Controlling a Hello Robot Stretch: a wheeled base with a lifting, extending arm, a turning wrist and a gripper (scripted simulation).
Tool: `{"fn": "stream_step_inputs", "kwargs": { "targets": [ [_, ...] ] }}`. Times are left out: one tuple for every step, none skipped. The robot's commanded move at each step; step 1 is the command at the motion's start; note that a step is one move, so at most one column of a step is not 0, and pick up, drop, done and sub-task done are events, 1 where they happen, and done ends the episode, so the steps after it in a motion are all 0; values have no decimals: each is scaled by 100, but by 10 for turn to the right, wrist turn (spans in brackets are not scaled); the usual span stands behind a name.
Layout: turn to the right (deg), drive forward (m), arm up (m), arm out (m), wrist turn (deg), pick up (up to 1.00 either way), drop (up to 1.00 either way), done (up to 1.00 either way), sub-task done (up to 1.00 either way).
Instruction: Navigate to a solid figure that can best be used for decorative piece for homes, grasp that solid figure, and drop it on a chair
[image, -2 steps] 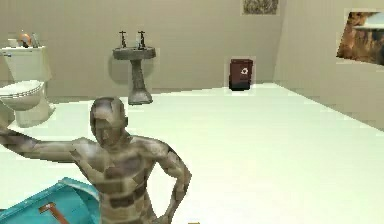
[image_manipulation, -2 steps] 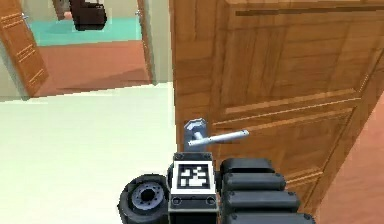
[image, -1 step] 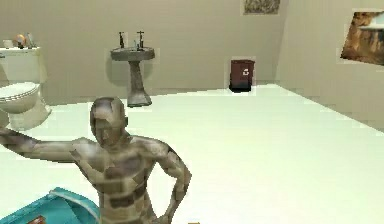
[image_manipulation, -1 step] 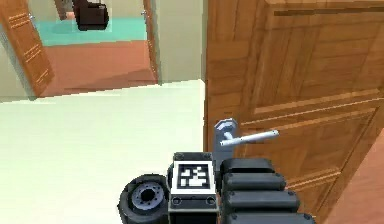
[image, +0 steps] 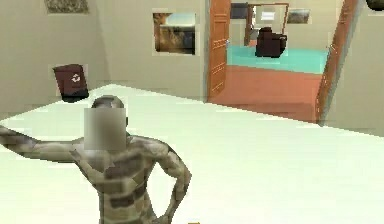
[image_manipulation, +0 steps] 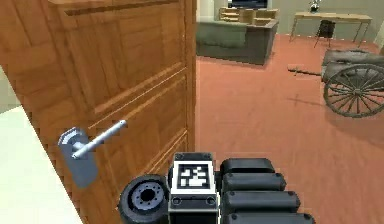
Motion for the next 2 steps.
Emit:
{"fn": "stream_step_inputs", "kwargs": {
  "targets": [
    [120, 0, 0, 0, 0, 0, 0, 0, 0],
    [0, 100, 0, 0, 0, 0, 0, 0, 0]
  ]
}}
